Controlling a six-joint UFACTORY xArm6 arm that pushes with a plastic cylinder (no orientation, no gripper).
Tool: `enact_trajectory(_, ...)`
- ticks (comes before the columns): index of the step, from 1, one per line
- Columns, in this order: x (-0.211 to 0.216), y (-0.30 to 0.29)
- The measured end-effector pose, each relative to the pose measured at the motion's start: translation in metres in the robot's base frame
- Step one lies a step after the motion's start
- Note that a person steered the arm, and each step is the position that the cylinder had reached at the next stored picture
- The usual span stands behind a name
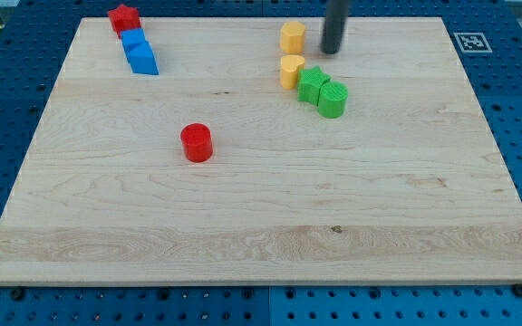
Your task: Push yellow hexagon to the right of the blue cube
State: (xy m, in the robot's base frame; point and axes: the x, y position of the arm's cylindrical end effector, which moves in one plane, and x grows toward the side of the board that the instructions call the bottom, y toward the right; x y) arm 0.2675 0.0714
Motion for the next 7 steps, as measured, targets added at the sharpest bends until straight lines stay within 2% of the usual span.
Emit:
enact_trajectory(1, 0.001, -0.077)
enact_trajectory(2, 0.0, -0.106)
enact_trajectory(3, 0.017, -0.061)
enact_trajectory(4, 0.015, -0.005)
enact_trajectory(5, -0.02, 0.006)
enact_trajectory(6, -0.037, -0.046)
enact_trajectory(7, -0.037, -0.128)
